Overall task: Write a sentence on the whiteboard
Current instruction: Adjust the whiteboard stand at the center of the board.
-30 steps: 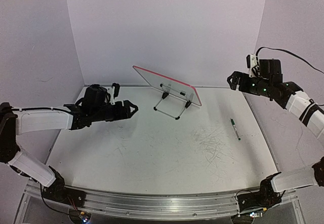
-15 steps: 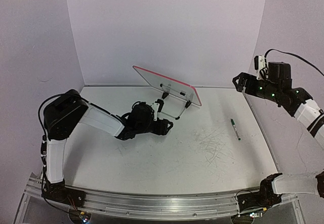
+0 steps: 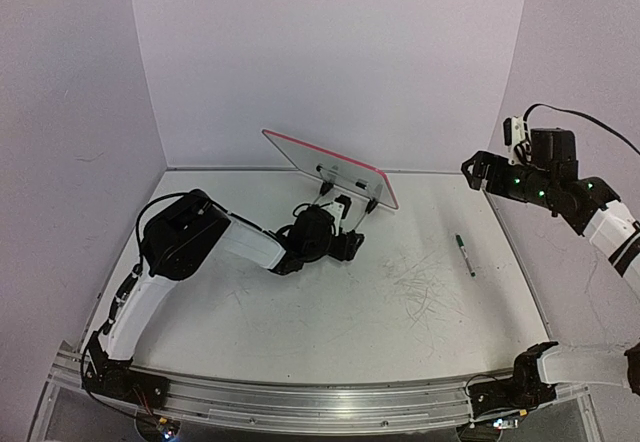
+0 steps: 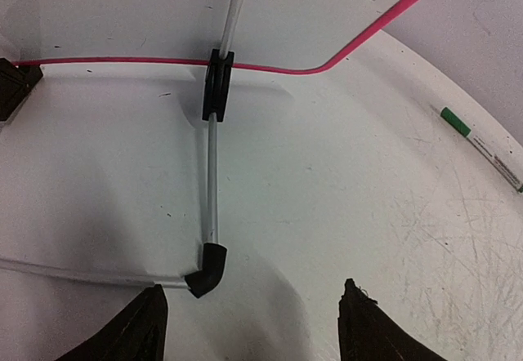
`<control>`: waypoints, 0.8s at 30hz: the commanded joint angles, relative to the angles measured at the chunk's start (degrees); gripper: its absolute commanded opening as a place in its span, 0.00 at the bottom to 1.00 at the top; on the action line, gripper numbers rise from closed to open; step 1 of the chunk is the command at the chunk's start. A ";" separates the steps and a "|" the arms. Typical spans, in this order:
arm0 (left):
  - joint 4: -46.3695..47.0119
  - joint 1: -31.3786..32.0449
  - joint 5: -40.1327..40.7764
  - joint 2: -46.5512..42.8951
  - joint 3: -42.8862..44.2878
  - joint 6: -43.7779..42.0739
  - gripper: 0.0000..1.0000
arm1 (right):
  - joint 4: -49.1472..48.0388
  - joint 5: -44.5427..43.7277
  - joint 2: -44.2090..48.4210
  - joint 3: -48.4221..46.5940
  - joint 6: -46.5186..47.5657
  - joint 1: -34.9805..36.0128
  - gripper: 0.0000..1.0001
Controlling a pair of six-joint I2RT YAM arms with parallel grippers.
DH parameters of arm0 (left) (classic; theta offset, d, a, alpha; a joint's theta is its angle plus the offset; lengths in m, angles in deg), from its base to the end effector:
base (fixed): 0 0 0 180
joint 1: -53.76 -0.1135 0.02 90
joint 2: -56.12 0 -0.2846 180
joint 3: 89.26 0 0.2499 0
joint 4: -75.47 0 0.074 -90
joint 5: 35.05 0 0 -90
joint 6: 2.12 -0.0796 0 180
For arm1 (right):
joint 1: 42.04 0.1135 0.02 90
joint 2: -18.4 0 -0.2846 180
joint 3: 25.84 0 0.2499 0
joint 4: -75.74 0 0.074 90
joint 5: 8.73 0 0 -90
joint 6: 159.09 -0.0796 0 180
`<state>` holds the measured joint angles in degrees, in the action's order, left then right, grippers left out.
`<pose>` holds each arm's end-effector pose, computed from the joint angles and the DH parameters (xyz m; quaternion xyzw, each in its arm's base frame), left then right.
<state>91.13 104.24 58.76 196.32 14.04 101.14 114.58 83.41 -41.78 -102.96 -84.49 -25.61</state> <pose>0.3741 -0.4452 0.0900 0.2454 0.7877 -0.2747 0.4938 0.2485 0.0764 0.3760 -0.0179 0.8283 0.1684 0.5341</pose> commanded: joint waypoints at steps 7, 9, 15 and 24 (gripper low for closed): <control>-2.32 0.14 3.87 5.64 12.79 -4.18 0.72 | -0.61 -0.44 -0.35 -0.24 -0.27 -0.03 0.98; -3.42 0.02 3.60 7.26 15.31 -4.65 0.77 | -0.60 -0.23 -0.51 -0.01 -0.40 -0.06 0.98; -15.46 -0.73 -0.90 13.27 27.92 -2.43 0.81 | -0.61 -0.07 -0.56 0.06 -0.70 0.00 0.98; -29.77 -1.33 -2.43 13.36 30.35 4.05 0.73 | -0.77 0.10 -0.20 0.26 -1.17 -0.02 0.98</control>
<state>71.98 103.61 58.00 208.91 41.48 101.29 114.59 83.48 -42.29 -102.93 -84.93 -25.61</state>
